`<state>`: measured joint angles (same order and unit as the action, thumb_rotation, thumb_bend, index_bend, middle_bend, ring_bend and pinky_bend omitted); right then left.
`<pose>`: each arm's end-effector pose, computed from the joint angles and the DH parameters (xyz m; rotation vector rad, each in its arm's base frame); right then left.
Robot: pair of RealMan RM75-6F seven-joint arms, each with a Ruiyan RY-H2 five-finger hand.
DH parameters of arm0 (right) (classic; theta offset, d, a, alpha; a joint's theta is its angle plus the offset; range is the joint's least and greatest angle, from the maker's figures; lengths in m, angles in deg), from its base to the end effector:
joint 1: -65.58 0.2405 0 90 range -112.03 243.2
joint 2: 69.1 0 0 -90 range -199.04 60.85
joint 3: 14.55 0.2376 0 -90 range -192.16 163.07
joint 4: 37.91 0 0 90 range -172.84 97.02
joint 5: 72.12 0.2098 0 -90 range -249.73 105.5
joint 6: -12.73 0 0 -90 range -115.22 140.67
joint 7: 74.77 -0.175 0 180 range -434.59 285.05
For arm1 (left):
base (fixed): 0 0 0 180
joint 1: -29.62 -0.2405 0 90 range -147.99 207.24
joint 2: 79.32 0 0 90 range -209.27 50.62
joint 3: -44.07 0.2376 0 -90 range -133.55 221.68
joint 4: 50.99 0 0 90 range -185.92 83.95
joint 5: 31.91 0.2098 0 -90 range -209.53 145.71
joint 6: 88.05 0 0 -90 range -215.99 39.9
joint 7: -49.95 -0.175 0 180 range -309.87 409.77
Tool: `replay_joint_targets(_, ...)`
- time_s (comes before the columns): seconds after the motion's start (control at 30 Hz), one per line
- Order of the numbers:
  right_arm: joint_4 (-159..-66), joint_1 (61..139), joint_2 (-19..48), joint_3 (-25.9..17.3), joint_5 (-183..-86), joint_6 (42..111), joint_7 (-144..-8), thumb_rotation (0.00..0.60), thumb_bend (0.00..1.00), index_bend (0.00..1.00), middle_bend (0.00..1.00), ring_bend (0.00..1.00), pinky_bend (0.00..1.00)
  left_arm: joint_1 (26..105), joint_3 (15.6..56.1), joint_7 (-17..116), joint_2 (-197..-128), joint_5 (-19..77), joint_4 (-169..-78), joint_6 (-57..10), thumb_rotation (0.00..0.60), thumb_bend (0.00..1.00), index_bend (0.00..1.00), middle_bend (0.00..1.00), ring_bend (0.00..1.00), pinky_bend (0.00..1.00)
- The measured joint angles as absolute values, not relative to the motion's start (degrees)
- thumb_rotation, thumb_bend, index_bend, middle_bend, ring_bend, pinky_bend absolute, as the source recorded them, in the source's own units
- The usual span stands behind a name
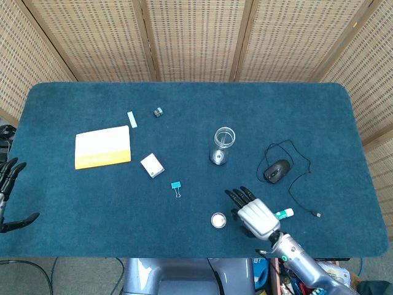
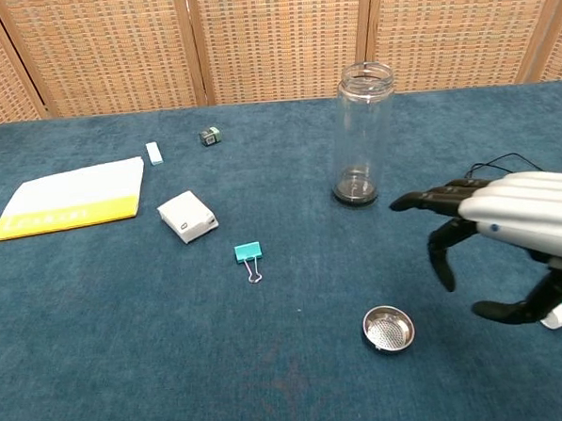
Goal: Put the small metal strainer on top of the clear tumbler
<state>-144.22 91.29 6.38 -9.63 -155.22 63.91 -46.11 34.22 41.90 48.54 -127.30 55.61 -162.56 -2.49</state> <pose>-0.1400 -0.2467 -0.0074 2.1434 -0.8301 0.8280 -0.2417 0.2022 0.1979 -1.4125 -0.9178 -0.9428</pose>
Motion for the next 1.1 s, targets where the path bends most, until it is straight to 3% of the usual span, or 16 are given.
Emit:
replay_joint_targets(0.57, -141.4, 101.2, 19.3, -7.0, -135.5, 62.2, -31.8, 0.6, 0.52, 0.52, 0.0, 0.0, 0.0, 34.5, 41.9, 48.4, -127.4, 55.1, -162.5, -3.1, 0.6, 0.08, 0.0, 0.0, 0.0, 0.0)
replay_joint_targets(1.1, -137.4, 104.1, 23.1, -9.0, -130.5, 65.0, -30.4, 0.6, 0.53, 0.53, 0.0, 0.0, 0.0, 34.6, 41.8, 49.9, -126.8, 54.9, -162.1, -3.2, 0.6, 0.08, 0.0, 0.0, 0.0, 0.0)
